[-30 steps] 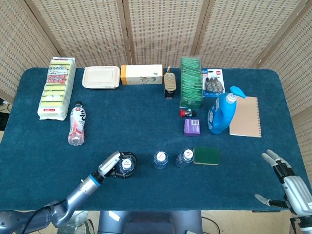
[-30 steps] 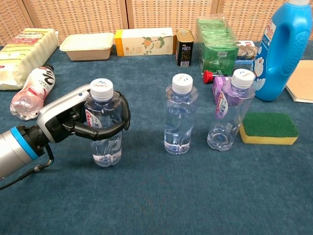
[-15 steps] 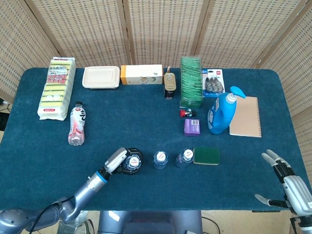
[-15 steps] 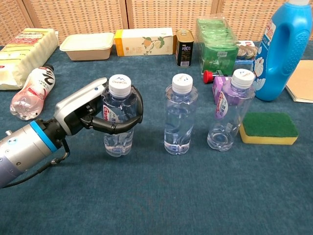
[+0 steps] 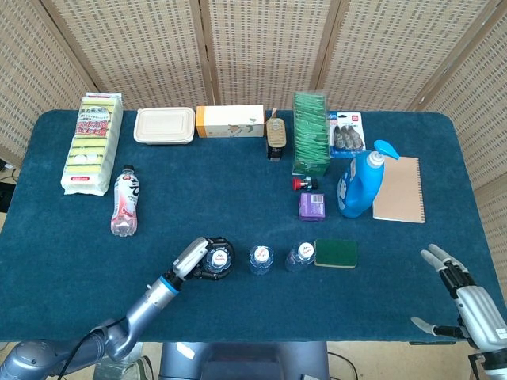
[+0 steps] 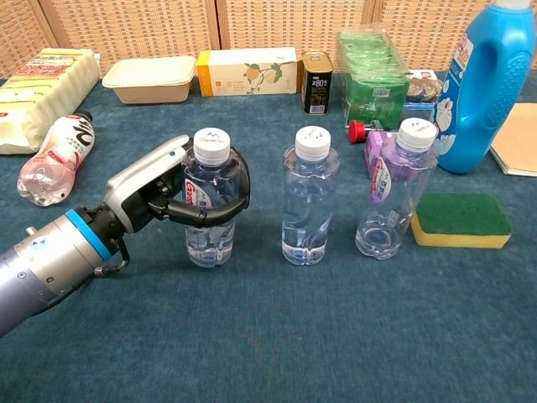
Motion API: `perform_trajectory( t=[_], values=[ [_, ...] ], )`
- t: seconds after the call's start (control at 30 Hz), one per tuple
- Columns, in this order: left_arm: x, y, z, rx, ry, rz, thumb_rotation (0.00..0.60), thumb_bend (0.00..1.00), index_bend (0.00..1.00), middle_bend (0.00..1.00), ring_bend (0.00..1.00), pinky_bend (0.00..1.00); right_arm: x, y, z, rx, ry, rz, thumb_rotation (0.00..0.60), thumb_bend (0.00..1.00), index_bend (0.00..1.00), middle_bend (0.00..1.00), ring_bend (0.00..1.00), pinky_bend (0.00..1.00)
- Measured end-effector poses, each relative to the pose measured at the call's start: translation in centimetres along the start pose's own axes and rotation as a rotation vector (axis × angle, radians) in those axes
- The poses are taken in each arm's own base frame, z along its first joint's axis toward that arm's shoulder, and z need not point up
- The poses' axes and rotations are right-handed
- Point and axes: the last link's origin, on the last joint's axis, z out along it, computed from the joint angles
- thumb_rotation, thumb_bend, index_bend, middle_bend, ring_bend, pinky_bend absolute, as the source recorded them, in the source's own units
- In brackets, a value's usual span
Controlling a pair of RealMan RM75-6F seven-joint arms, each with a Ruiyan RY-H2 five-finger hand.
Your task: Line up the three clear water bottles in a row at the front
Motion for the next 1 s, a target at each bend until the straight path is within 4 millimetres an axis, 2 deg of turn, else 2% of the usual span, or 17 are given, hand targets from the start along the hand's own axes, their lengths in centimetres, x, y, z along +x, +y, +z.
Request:
perform_trajectory(
  t=[0.1, 0.17, 0.33, 0.77, 1.0],
  values=[
    [-0.06, -0.07, 0.09, 0.002, -0.003, -0.004, 0.600, 0.35, 0.48, 0.42, 0.30, 0.46, 0.00, -0.02, -0.01, 0.001, -0.001, 0.001, 0.600, 0.00, 0.07, 0.00, 0.00, 0.00],
    [-0.07, -0.05, 0.06, 0.000, -0.004, -0.011, 0.600, 0.35, 0.37, 0.31, 0.23, 0.43, 0.00, -0.02, 0.01, 0.001, -0.002, 0.001, 0.600, 0.00, 0.07, 0.00, 0.00, 0.00],
    [0.04, -0.13, -0.10, -0.003, -0.007, -0.022, 0.600, 0.35, 0.22, 0.18, 0.15, 0.40, -0.02, -0.05, -0.01, 0.004, -0.004, 0.001, 0.600, 0.00, 0.07, 0.00, 0.00, 0.00],
    [0.35, -0.59, -0.40, 0.017, -0.020, -0.037, 0.600, 0.28, 0.00, 0.07, 0.07, 0.34, -0.16, -0.22, -0.05, 0.010, -0.012, -0.001, 0.600, 0.00, 0.07, 0.00, 0.00, 0.00],
    [0.35, -0.67, -0.57, 0.027, -0.037, -0.042, 0.600, 0.23, 0.00, 0.00, 0.02, 0.29, -0.15, -0.29, -0.10, 0.014, -0.013, 0.000, 0.600, 0.00, 0.07, 0.00, 0.00, 0.00]
  ],
)
